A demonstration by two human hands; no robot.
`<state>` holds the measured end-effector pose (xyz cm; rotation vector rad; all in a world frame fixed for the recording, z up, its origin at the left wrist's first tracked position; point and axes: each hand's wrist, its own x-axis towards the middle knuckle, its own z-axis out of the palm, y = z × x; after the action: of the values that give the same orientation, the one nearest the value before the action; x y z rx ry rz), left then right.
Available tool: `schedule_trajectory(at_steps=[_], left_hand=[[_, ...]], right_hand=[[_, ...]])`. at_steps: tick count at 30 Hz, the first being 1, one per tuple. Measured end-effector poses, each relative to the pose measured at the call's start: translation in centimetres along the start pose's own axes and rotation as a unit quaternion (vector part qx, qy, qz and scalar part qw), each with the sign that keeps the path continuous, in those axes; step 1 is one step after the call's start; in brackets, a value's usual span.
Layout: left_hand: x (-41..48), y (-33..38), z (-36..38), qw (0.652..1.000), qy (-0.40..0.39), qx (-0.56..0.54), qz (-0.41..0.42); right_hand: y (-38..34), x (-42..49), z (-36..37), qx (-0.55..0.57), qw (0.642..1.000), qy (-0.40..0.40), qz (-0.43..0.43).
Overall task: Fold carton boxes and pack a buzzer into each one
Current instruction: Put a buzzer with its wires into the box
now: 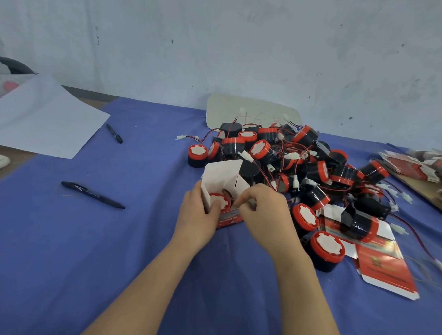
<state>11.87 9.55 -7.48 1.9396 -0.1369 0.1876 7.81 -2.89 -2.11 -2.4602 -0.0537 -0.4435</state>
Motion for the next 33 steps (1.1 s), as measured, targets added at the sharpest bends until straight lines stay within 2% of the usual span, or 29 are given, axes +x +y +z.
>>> schedule_trajectory(at_steps=[3,5,7,9,10,12,14,17,20,24,33], left_hand=[[-0.3,0.1,0.3,0.999,0.035,0.022,-0.002],[-1.2,0.6,0.1,0.991,0.105,0.073,0.029],[-2.2,1.6,-0.1,0.96,0.197,0.133,0.149],[-2.9,2.7,0.0,0.907,0.241,0.178,0.295],[-3.2,3.0,0.2,0.887,0.227,0.209,0.344],[-3.7,3.3,0.7,0.866,0.169,0.272,0.385],[-4.2,3.4,1.3,0.875,0.117,0.3,0.361],[-4.8,3.7,1.9,0.917,0.018,0.325,0.229],[-4.8,2.6,2.8,0.926,-0.067,0.35,0.129],[-4.1,2.0,2.5,0.93,-0.064,0.348,0.097],[-3.4,1.5,2.2,0.935,-0.055,0.332,0.112]], right_hand=[[-0.1,0.0,0.5,-0.02,1.0,-0.003,-0.01],[0.2,0.1,0.6,-0.031,0.999,0.019,-0.002],[0.6,0.3,0.5,-0.031,0.998,0.053,0.014],[0.9,0.5,0.5,-0.035,0.996,0.079,0.026],[1.0,0.6,0.7,-0.041,0.995,0.086,0.029],[1.1,0.7,1.0,-0.065,0.994,0.088,0.03],[1.3,0.8,1.1,-0.079,0.992,0.089,0.033],[1.6,1.0,1.1,-0.085,0.991,0.098,0.04],[1.6,0.9,1.2,-0.08,0.993,0.083,0.025],[1.5,0.7,1.2,-0.045,0.996,0.079,0.003],[1.3,0.8,2.3,0.003,0.993,0.1,-0.058]])
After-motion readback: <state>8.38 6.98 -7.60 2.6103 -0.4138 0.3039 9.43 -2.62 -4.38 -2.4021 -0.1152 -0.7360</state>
